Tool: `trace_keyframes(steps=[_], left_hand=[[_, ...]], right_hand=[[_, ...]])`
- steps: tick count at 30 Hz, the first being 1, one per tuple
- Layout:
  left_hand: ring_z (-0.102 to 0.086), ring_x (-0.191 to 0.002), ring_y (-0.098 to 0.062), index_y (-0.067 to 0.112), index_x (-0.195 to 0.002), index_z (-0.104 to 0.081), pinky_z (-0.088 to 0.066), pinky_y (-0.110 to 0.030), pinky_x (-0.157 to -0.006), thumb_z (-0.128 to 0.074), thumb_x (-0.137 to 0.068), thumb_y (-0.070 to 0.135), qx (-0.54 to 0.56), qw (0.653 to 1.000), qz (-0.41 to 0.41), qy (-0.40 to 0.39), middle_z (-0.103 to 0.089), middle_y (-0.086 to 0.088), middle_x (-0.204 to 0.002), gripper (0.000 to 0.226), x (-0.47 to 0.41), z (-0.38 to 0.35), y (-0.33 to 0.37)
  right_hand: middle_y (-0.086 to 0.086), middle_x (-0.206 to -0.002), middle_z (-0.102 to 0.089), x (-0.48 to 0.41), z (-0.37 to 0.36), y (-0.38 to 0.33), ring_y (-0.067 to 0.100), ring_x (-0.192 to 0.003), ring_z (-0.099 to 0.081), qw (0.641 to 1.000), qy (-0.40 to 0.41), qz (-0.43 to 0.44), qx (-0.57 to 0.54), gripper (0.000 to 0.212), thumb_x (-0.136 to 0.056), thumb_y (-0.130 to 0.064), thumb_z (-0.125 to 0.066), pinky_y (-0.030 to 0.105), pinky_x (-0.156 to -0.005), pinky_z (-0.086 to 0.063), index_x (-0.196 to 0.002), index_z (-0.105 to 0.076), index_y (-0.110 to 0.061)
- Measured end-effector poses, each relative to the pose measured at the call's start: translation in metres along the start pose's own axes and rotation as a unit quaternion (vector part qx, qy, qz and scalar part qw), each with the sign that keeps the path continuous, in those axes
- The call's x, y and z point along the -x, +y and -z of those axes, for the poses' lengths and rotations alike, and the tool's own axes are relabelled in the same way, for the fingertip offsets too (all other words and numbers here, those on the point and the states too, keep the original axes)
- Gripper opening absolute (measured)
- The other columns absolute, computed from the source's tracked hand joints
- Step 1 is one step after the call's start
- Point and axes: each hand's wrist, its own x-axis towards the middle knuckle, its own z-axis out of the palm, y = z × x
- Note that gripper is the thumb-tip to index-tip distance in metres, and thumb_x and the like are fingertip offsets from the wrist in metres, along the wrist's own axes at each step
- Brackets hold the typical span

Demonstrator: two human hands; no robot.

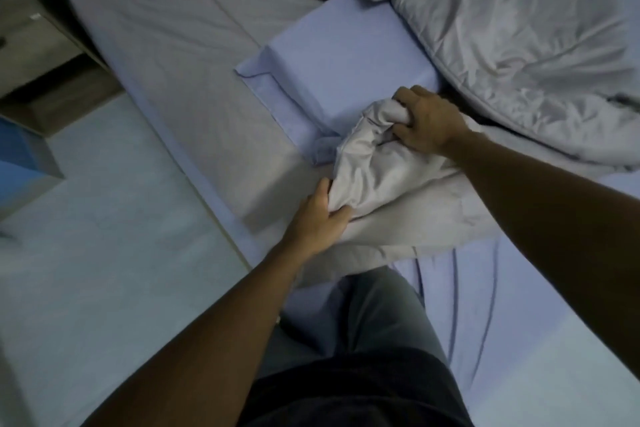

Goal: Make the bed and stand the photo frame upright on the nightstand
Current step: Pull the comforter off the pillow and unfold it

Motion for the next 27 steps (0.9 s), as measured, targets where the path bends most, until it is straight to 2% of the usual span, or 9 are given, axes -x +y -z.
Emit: trace_keyframes(steps=[3,5,8,12,16,19,22,24,27], left_hand=[[-0.060,-0.095,-0.028,0.036,-0.104,-0.044,-0.053,-0.043,-0.080,-0.060,-0.073,0.065,-0.021,0.999,0.009,-0.029,-0.060,-0.005,-0.110,0.046,0.035,-0.006,0.003],[-0.059,-0.095,-0.024,0.036,-0.103,-0.046,-0.053,-0.042,-0.079,-0.061,-0.075,0.067,-0.033,0.999,-0.007,-0.033,-0.061,-0.001,-0.109,0.044,0.054,-0.014,0.006],[-0.061,-0.095,-0.020,0.034,-0.098,-0.053,-0.054,-0.041,-0.081,-0.058,-0.083,0.060,-0.055,0.996,-0.053,-0.037,-0.066,0.005,-0.105,0.030,0.075,-0.029,0.008],[-0.061,-0.087,-0.020,0.015,-0.098,-0.058,-0.055,-0.041,-0.077,-0.058,-0.090,0.039,-0.081,0.991,-0.092,-0.062,-0.065,0.000,-0.096,0.025,0.096,-0.044,0.005],[-0.052,-0.075,-0.019,0.018,-0.081,-0.042,-0.042,-0.032,-0.063,-0.059,-0.094,0.026,-0.093,0.984,-0.128,-0.087,-0.053,0.000,-0.081,0.022,0.121,-0.063,0.010],[-0.055,-0.083,-0.020,0.016,-0.100,-0.048,-0.037,-0.027,-0.065,-0.059,-0.095,0.023,-0.104,0.982,-0.124,-0.099,-0.059,-0.001,-0.094,0.014,0.136,-0.087,0.020],[-0.061,-0.106,-0.028,0.018,-0.138,-0.041,-0.045,-0.030,-0.078,-0.059,-0.095,0.027,-0.116,0.982,-0.099,-0.114,-0.060,-0.006,-0.127,0.047,0.150,-0.115,0.028],[-0.062,-0.111,-0.031,0.023,-0.145,-0.038,-0.052,-0.037,-0.085,-0.060,-0.093,0.031,-0.124,0.981,-0.091,-0.117,-0.060,-0.008,-0.132,0.057,0.161,-0.136,0.025],[-0.063,-0.114,-0.028,0.028,-0.139,-0.050,-0.054,-0.040,-0.096,-0.059,-0.083,0.032,-0.115,0.987,-0.093,-0.070,-0.066,-0.008,-0.128,0.056,0.184,-0.176,0.022]], right_hand=[[0.015,-0.117,-0.062,0.064,0.012,-0.009,0.041,-0.109,-0.060,0.997,-0.007,-0.070,-0.021,0.053,-0.075,-0.048,-0.061,0.049,-0.090,-0.051,-0.121,-0.053,-0.021],[0.015,-0.120,-0.063,0.102,0.019,-0.011,0.040,-0.112,-0.059,0.992,-0.038,-0.116,-0.034,0.059,-0.070,-0.060,-0.056,0.048,-0.092,-0.050,-0.117,-0.053,-0.024],[0.017,-0.126,-0.063,0.149,0.021,-0.002,0.040,-0.115,-0.059,0.975,-0.110,-0.188,-0.052,0.057,-0.078,-0.054,-0.066,0.044,-0.092,-0.050,-0.127,-0.055,-0.026],[0.019,-0.134,-0.058,0.193,0.011,0.012,0.039,-0.119,-0.057,0.948,-0.156,-0.258,-0.101,0.062,-0.084,-0.048,-0.063,0.041,-0.095,-0.047,-0.140,-0.050,-0.025],[0.017,-0.139,-0.055,0.236,-0.003,0.014,0.037,-0.124,-0.054,0.935,-0.188,-0.272,-0.130,0.064,-0.090,-0.050,-0.058,0.040,-0.101,-0.042,-0.146,-0.045,-0.022],[0.017,-0.136,-0.058,0.270,-0.010,0.019,0.037,-0.119,-0.056,0.935,-0.187,-0.269,-0.139,0.062,-0.091,-0.051,-0.056,0.038,-0.097,-0.044,-0.143,-0.047,-0.019],[0.017,-0.137,-0.057,0.309,-0.016,0.038,0.037,-0.119,-0.057,0.933,-0.190,-0.265,-0.151,0.064,-0.090,-0.049,-0.057,0.039,-0.099,-0.046,-0.146,-0.042,-0.021],[0.017,-0.139,-0.056,0.338,-0.020,0.052,0.038,-0.123,-0.055,0.935,-0.194,-0.256,-0.149,0.061,-0.092,-0.043,-0.056,0.037,-0.100,-0.044,-0.147,-0.041,-0.019],[0.018,-0.137,-0.057,0.387,-0.035,0.083,0.038,-0.125,-0.054,0.940,-0.194,-0.230,-0.159,0.054,-0.094,-0.036,-0.053,0.038,-0.101,-0.045,-0.141,-0.045,-0.011]])
